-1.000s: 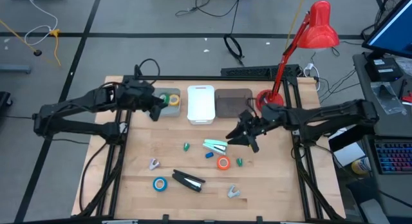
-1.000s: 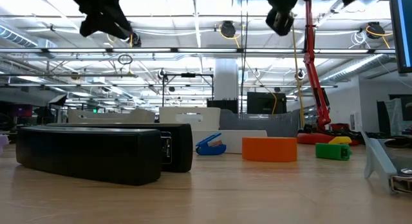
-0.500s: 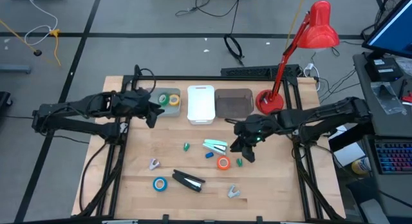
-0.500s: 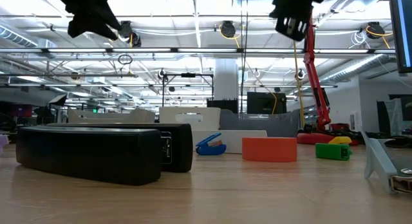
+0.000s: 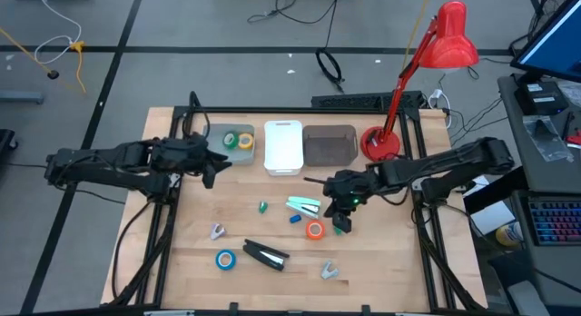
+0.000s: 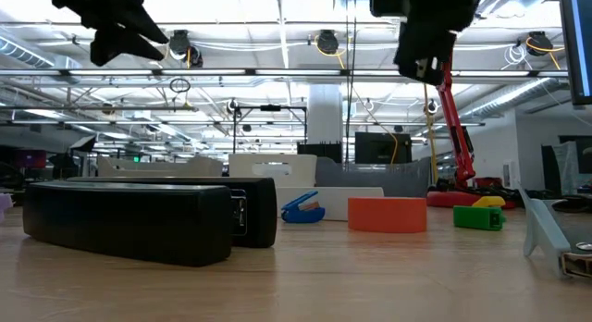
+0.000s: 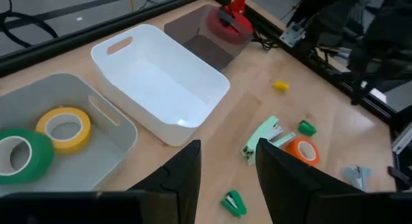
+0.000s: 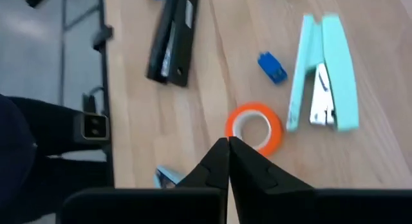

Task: Pick and place Stapler, Stapler remover, tape
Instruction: Put the orange tape into the gray bin

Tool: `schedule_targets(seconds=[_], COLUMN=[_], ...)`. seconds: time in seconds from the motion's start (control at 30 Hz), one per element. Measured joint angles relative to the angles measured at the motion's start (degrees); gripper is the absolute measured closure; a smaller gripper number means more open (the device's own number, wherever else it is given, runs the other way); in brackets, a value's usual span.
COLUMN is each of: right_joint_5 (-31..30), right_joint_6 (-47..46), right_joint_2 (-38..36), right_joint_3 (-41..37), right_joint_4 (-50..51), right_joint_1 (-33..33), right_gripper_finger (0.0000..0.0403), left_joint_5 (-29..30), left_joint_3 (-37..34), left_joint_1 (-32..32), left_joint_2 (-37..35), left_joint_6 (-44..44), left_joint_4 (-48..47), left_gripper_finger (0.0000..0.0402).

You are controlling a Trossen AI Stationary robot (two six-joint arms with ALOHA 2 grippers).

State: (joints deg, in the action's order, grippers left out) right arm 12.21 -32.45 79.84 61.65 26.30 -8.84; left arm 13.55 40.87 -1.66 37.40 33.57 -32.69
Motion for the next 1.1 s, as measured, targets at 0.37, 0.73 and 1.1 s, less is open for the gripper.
schedule_targets(seconds=[0.37,0.73,1.1], right_joint_5=[-0.23,-0.20,-0.14], right_joint_6=[0.00,-1.32,-3.93], right_joint_2=[7.79,8.17,8.17], right_joint_3=[0.00,0.00,0.00], right_joint_4=[1.04,1.11,0.90], right_joint_1=[-0.01,0.42,0.47], right_gripper_finger=[0.0402,0.0403,0.0375], left_joint_5=[-1.10,-6.14,-7.67], left_joint_3=[-0.25,-0.25,-0.25], left_joint_1=[-0.01,0.00,2.47], left_joint_2=[-3.77,-3.72,-3.72], left_joint_6=[-2.82,-4.79,-6.09], left_joint_4=[-0.06,-0.10,-0.08], left_gripper_finger=[0.0252,0.0252,0.0252])
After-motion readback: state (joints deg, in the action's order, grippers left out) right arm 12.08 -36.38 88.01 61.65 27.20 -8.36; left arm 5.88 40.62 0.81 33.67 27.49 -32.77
